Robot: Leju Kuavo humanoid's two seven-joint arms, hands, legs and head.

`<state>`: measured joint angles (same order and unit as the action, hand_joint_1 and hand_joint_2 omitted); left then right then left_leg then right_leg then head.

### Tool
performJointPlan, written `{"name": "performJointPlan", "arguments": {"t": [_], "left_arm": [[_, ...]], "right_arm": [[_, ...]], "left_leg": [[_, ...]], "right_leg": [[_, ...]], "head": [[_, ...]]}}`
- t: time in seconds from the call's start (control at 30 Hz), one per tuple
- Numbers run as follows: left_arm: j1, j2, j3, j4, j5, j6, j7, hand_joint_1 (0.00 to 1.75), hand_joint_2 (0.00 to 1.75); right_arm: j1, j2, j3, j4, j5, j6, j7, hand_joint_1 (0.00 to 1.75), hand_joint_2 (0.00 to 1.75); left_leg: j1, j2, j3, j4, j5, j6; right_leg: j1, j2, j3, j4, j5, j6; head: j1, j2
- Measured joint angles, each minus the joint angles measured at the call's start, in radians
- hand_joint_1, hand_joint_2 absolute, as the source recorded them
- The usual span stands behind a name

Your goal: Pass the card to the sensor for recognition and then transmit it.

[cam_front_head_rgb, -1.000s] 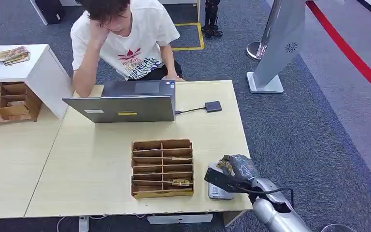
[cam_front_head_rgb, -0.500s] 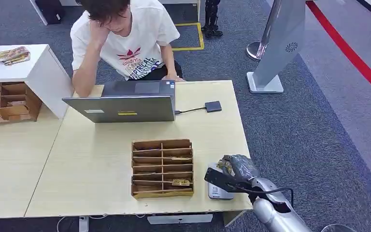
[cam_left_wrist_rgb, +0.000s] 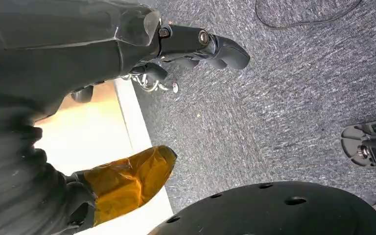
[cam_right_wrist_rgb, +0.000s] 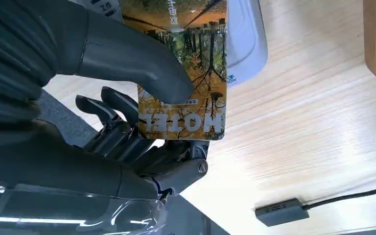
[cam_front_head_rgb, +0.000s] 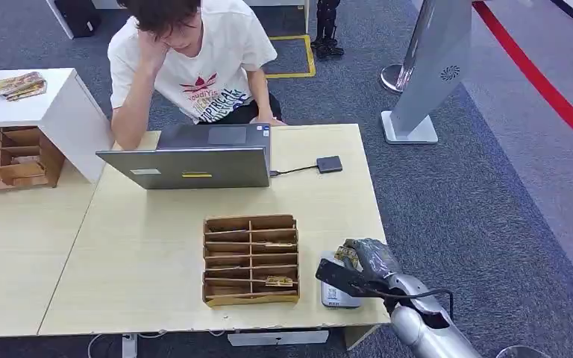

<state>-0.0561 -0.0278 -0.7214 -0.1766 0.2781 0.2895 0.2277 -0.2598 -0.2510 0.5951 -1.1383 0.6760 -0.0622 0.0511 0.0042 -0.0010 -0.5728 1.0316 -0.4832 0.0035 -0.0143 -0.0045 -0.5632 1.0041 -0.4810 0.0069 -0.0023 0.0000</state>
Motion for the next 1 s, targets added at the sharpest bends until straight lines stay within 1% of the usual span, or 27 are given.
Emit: {"name": "performJointPlan", "arguments": {"t": [1.0], "left_arm": [[0.0, 0.0, 0.0, 0.0, 0.005, 0.002, -0.001, 0.0, 1.75]], "right_arm": [[-0.003, 0.0, 0.0, 0.003, 0.0, 0.001, -0.003, 1.75, 1.75]], "left_leg": [[0.0, 0.0, 0.0, 0.0, 0.0, 0.0]], "right_leg": [[0.0, 0.0, 0.0, 0.0, 0.0, 0.0]], "head": [[0.0, 0.0]]}}
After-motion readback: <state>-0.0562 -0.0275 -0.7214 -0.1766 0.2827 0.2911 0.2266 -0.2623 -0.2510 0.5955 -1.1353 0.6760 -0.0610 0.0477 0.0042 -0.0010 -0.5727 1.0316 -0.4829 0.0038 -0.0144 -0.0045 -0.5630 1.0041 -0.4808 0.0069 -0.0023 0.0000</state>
